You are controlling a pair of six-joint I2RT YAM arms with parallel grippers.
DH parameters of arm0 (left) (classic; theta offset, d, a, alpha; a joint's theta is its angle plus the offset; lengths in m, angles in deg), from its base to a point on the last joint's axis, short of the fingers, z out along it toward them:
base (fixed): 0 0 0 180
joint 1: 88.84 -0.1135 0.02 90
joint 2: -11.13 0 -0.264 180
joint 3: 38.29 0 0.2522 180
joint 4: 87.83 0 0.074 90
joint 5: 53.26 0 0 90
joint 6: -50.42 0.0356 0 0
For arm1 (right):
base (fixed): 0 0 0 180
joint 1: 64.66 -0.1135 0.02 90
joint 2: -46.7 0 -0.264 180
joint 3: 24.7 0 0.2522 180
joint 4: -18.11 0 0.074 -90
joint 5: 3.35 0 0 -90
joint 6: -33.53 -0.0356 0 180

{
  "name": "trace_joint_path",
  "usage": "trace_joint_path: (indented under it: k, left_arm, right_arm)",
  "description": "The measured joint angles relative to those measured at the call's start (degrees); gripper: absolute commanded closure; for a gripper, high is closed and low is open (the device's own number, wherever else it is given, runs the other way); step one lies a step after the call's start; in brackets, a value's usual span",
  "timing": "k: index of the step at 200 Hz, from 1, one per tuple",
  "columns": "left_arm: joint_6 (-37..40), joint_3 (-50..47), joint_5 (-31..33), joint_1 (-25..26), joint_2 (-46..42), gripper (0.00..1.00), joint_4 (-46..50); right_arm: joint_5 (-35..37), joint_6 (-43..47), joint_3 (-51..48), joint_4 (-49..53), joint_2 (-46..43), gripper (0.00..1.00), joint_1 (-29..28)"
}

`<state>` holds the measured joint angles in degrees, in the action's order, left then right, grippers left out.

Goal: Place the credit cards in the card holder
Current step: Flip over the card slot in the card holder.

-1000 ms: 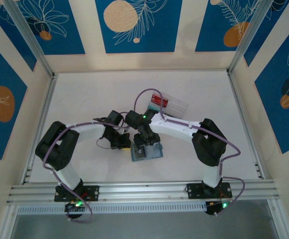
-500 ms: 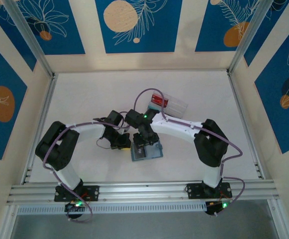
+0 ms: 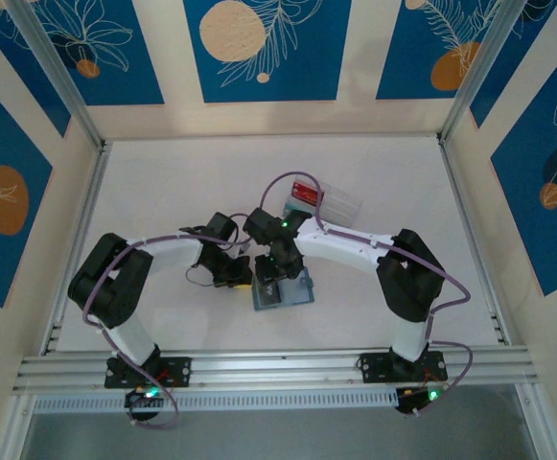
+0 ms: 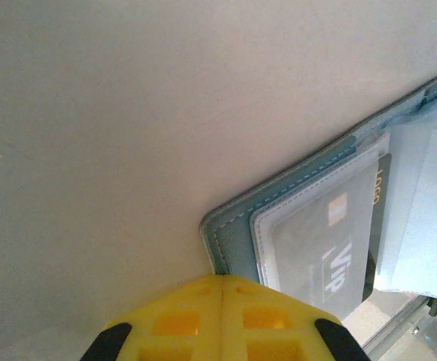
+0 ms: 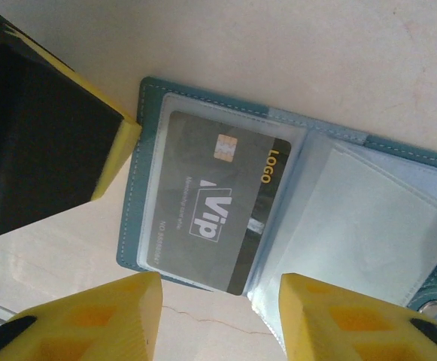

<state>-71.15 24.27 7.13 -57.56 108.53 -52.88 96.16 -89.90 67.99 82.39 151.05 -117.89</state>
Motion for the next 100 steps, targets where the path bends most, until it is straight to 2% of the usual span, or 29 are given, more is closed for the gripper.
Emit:
trace_joint_path:
  k: [58, 100]
  left_arm:
    - [0.0, 0.0, -0.8, 0.0, 0.6, 0.95, -1.6]
    - [0.0, 0.0, -0.8, 0.0, 0.6, 0.95, -1.7]
  right_arm:
    - [2.2, 0.0, -2.1, 0.3, -0.3, 0.47, 1.0]
    - [2.9, -0.2, -5.5, 0.2, -0.3, 0.47, 2.6]
